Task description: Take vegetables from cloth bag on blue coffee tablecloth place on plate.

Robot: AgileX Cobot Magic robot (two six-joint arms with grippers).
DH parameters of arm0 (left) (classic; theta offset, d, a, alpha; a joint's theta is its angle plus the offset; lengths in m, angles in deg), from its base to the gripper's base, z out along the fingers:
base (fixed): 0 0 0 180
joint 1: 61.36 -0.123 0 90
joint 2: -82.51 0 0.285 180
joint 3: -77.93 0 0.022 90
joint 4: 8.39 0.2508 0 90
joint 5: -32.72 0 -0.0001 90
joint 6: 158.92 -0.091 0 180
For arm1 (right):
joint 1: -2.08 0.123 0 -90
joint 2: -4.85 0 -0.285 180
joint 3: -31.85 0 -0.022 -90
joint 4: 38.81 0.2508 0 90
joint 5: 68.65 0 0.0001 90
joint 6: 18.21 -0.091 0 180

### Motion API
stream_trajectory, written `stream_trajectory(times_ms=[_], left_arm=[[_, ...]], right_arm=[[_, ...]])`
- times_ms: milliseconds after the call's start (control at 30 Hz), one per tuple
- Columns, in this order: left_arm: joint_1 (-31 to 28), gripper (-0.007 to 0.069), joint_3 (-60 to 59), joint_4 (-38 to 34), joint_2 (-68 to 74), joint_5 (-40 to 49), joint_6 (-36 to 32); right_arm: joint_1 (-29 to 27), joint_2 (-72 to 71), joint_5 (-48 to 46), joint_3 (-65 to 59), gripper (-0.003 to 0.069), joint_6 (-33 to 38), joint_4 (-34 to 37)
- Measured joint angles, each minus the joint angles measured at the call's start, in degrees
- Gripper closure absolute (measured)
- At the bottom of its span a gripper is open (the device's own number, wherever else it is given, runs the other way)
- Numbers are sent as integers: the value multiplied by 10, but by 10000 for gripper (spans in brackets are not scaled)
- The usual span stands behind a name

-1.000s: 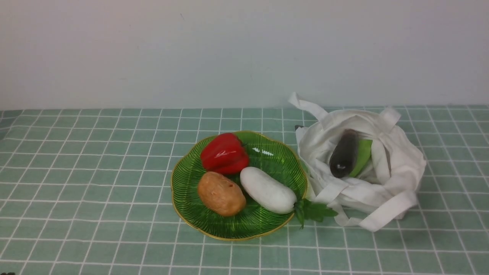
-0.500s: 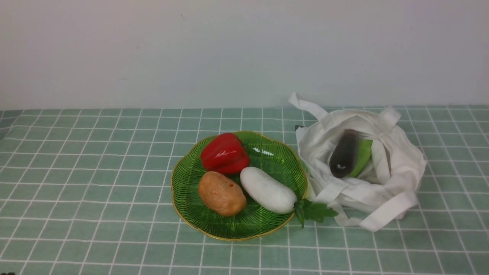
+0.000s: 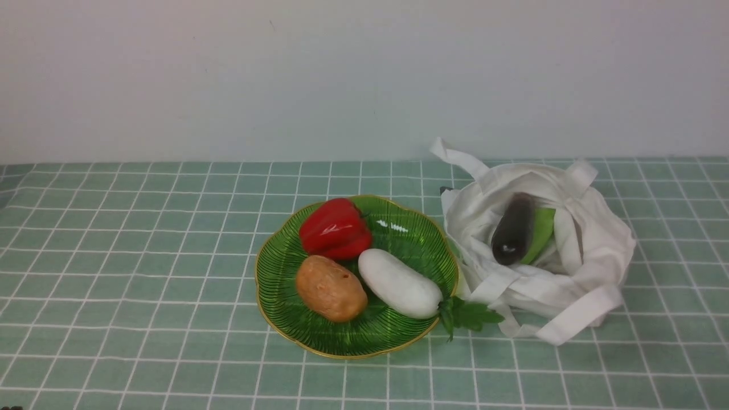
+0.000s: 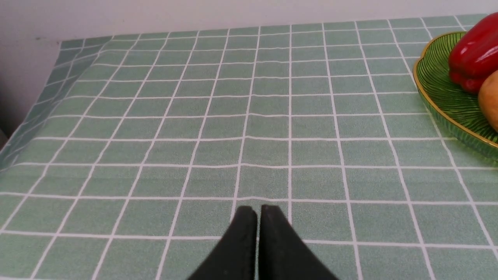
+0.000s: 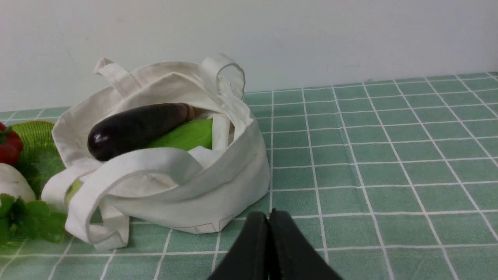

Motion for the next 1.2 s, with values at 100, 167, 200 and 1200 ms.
stream_trajectory(times_ms=[100, 167, 200, 1200], left_arm=[[0, 633, 0, 0, 0, 0, 0], [0, 633, 0, 0, 0, 0, 0], [0, 633, 0, 0, 0, 0, 0], [0, 633, 0, 0, 0, 0, 0]], right_arm=[[12, 0, -2, 1, 673, 0, 0], [18, 0, -2, 1, 673, 0, 0], [20, 0, -2, 1, 673, 0, 0], [21, 0, -3, 1, 673, 0, 0]])
